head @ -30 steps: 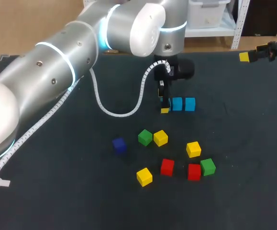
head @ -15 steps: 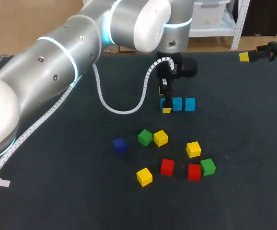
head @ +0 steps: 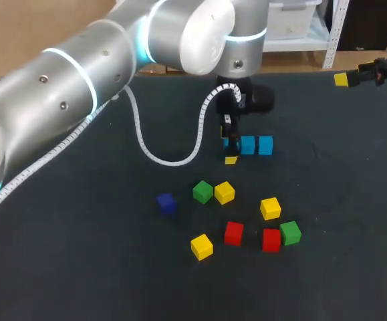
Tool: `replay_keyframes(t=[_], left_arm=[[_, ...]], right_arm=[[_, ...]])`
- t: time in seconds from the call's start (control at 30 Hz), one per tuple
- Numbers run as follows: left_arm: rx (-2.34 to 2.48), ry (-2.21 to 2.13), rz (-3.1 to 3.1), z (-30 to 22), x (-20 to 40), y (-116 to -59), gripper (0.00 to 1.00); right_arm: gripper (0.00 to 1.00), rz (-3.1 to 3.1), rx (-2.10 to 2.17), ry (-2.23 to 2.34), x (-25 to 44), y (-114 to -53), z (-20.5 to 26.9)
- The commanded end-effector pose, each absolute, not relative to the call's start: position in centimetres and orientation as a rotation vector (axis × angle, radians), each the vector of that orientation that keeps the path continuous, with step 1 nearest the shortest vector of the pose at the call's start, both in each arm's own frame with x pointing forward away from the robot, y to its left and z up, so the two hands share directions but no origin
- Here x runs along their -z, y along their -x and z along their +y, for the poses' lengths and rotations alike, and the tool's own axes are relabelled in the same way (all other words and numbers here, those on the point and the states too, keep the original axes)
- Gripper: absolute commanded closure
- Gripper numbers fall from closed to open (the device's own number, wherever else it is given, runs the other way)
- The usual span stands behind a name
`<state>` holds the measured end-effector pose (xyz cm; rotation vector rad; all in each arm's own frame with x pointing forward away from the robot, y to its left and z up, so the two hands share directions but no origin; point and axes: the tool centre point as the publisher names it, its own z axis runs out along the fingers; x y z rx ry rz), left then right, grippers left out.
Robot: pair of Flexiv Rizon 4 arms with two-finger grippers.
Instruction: Place the blue cubes, place green cubes on the blue cubes, place the yellow cubes on the green cubes, then place the red cubes on the yellow cubes, and place purple cube on the red cubes.
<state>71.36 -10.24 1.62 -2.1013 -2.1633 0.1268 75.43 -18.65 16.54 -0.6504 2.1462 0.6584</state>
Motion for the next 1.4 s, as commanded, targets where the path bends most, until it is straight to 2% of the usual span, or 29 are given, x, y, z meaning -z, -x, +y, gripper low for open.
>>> replay_keyframes(t=[0.03,1.4], left_arm=[[-0.127,2.110,-2.163,-9.8,-1.5,-70.9,0.00],[-0.055,2.025,-2.295,-10.6,-0.3,-74.0,0.00]], right_arm=[[0.00,2.142,-0.662,0.652,-16.5,-75.5,-18.7],[0.00,2.142,-0.662,0.652,-16.5,-75.5,-18.7]])
